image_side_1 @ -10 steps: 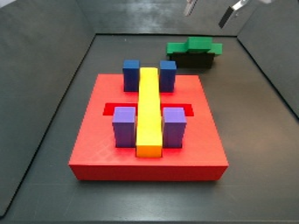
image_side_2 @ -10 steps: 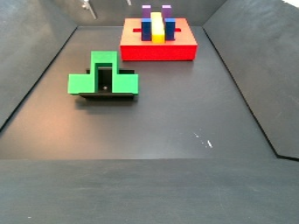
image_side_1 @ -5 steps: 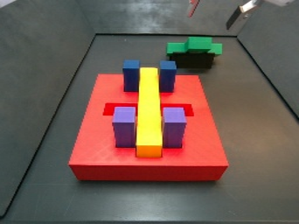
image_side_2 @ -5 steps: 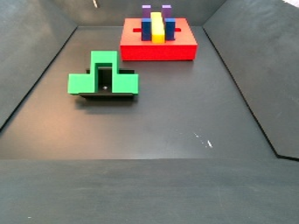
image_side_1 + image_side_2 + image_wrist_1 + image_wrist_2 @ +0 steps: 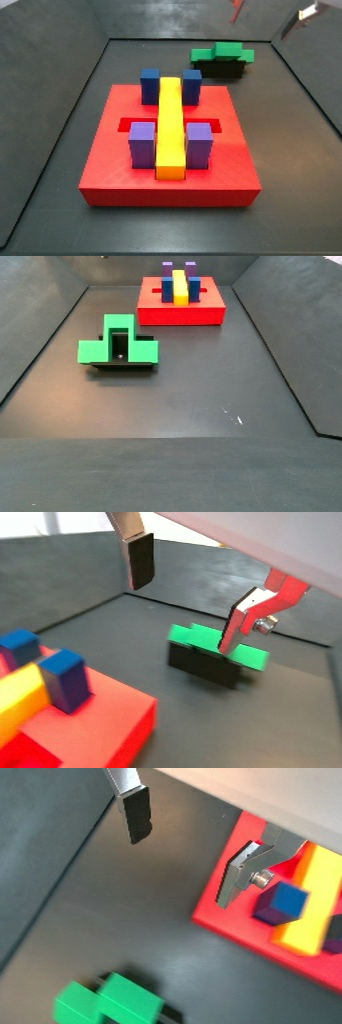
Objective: Pick up the green object. Move up. Place the green object on the fixture. Regrasp the green object. Move to above the board. Insert the green object.
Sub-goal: Regrasp the green object.
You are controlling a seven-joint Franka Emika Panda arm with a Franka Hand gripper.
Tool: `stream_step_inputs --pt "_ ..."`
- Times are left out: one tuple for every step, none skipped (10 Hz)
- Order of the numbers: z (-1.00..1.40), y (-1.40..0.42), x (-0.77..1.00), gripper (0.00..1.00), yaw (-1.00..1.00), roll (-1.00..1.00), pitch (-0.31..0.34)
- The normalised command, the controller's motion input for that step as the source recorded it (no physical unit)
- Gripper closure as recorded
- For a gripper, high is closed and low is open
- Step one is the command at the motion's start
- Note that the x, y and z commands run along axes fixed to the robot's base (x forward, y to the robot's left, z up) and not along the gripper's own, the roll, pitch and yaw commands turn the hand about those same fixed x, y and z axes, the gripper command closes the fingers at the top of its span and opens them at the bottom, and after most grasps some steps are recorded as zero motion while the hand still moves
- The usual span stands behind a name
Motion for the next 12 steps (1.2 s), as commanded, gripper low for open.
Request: stream_step_inputs --pt "-0.35 0.00 0.57 0.00 -0.13 0.57 0.009" --pt "-0.35 0.00 0.59 0.00 0.01 0.50 0.097" --pt "-0.32 0.05 0.57 0.00 0.16 0.34 0.066" --pt "-0.28 0.14 0.39 0.00 0.35 0.18 0.003" --pt "-0.31 0.26 0.18 0.00 0.55 0.00 0.000" --pt "-0.32 0.24 0.22 0.00 0.60 -0.01 -0.069" --pt "-0.26 0.22 0.49 0.00 0.47 0.00 -0.043" --pt "-0.19 0.25 0.62 0.00 0.38 0.00 0.000" --pt "-0.09 0.35 0.26 0.00 0.51 0.08 0.000" --pt "-0.03 0.30 0.03 0.00 0.71 0.29 0.214" --pt "-0.06 0.27 0.01 0.00 0.68 0.44 0.206" --pt "-0.05 0.26 0.01 0.00 0.66 0.53 0.303"
